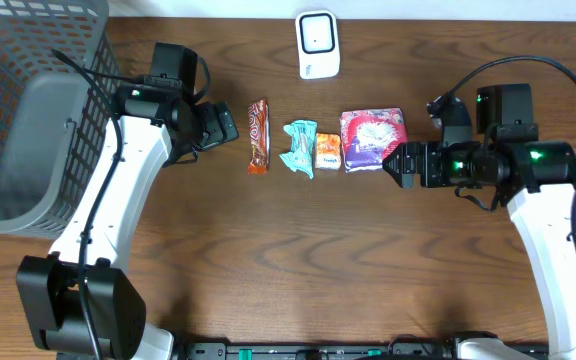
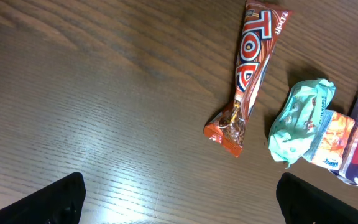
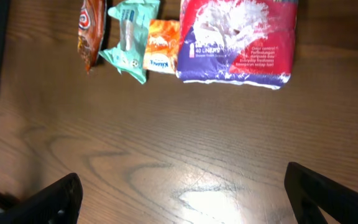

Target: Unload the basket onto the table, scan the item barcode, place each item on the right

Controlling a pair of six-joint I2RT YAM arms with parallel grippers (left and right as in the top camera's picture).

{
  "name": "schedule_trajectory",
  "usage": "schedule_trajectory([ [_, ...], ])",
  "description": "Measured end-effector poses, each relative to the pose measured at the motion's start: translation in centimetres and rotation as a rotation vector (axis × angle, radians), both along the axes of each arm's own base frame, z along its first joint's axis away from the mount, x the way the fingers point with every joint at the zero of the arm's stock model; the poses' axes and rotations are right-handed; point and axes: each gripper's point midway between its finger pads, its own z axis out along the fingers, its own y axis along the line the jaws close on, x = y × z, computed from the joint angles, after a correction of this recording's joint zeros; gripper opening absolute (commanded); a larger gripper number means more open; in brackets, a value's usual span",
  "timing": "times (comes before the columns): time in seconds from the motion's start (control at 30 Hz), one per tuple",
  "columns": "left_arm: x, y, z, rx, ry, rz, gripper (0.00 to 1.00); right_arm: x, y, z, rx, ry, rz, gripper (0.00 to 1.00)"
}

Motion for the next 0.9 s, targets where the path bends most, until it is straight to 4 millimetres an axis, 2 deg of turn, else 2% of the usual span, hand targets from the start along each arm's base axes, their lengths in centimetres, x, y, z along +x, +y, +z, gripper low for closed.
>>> schedule_trajectory([
  [0.9, 0.00, 0.00, 0.00, 0.000, 0.000, 0.000, 0.98, -0.25, 0.42, 0.11, 0.024, 0.008, 0.012, 0.99],
])
